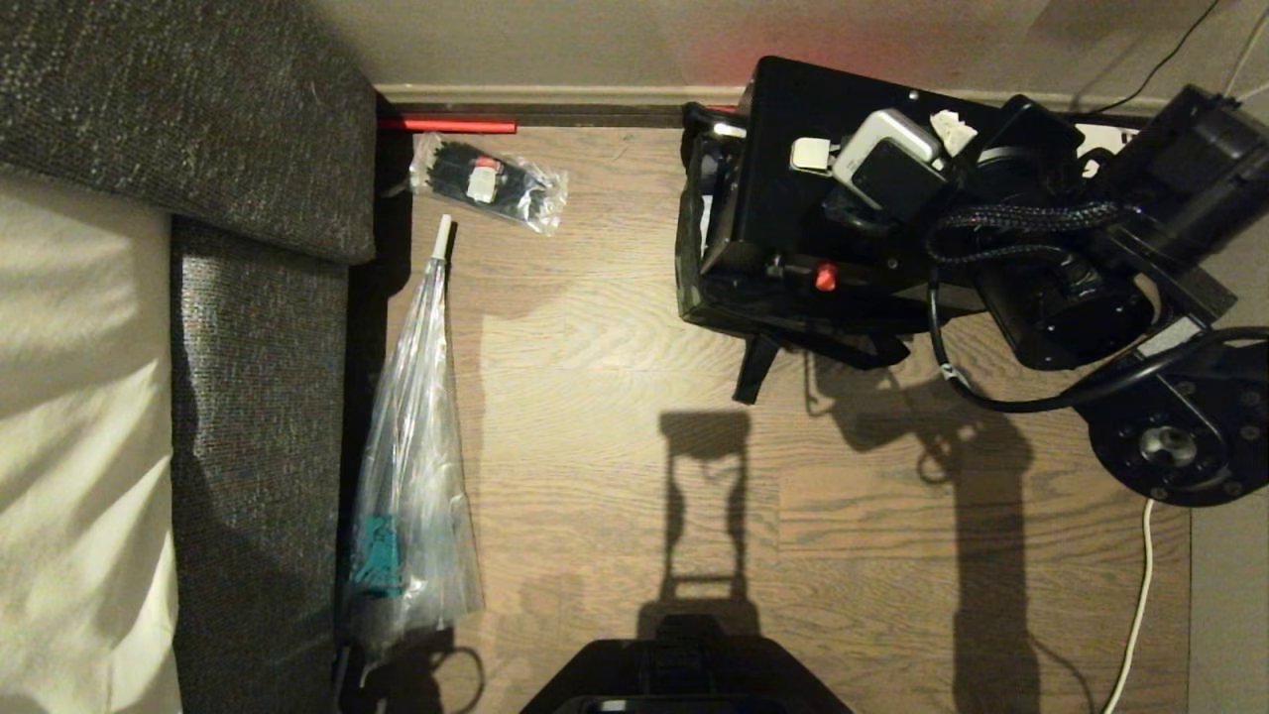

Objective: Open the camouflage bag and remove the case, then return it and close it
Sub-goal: Place the black box back

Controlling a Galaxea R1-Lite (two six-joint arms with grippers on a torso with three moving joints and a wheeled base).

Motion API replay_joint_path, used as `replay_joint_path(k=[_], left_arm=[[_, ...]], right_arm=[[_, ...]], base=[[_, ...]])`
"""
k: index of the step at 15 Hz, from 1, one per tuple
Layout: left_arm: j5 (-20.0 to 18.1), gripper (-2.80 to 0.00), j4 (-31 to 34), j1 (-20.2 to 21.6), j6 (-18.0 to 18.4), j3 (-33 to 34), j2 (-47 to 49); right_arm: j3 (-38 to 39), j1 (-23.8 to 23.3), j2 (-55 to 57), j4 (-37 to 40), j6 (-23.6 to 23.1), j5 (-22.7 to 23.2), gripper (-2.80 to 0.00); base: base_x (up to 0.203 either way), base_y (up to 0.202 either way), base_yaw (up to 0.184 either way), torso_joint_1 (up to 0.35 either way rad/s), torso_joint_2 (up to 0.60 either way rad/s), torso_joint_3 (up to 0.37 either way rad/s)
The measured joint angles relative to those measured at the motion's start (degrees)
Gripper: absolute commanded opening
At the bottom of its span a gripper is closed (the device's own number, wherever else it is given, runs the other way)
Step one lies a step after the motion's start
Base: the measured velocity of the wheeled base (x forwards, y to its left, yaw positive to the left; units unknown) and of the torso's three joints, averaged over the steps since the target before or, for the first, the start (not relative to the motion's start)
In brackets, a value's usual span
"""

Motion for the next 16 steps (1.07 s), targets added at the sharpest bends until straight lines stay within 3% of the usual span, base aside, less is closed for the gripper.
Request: replay_joint_path(k=[16], left_arm=[[0.00, -2.80, 0.00, 0.02, 0.00, 0.00, 0.00]], right_arm=[[0.41, -0.06, -1.40, 1.13, -1.41, 0.57, -2.80]], base=[[0.000, 0.000, 0.000, 0.000, 0.00, 0.000]])
